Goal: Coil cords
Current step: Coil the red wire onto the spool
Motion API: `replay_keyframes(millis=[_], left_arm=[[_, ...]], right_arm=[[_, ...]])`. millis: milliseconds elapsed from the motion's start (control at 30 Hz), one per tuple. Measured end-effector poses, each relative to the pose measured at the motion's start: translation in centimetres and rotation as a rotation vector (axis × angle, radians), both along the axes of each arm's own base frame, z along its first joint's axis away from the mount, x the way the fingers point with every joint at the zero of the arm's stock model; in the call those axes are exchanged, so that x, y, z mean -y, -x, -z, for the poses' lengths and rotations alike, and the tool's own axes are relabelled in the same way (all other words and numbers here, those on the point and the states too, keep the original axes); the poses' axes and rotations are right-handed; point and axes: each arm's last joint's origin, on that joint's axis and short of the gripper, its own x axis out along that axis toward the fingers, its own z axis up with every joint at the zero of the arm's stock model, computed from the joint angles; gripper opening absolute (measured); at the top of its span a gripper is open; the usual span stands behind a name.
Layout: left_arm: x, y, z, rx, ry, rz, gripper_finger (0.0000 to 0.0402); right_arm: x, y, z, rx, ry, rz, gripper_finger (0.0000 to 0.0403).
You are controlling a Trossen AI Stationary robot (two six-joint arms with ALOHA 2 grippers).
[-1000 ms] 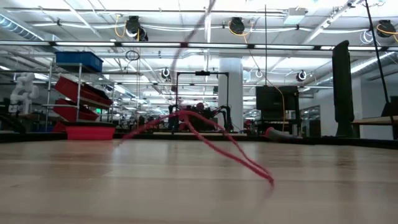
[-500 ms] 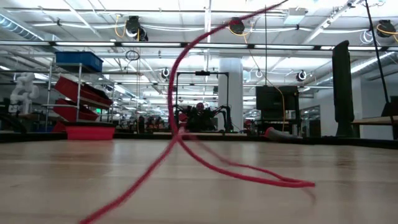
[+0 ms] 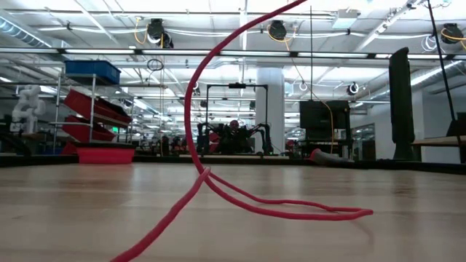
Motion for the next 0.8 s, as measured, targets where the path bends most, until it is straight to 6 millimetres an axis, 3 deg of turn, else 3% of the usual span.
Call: replay_keyframes(millis=[333,800], left_arm=[[-1.6,-1.5,0.2,-0.029,0.016,0.021,0.0160],[-1.1,-0.7,1.0,-0.098,0.027,0.060,0.0160]], right_arm=[[0.0,0.0,0.0,0.000,0.000,0.000,0.0000],[0.0,0.0,0.0,-0.003,0.006,0.000,0.0000]])
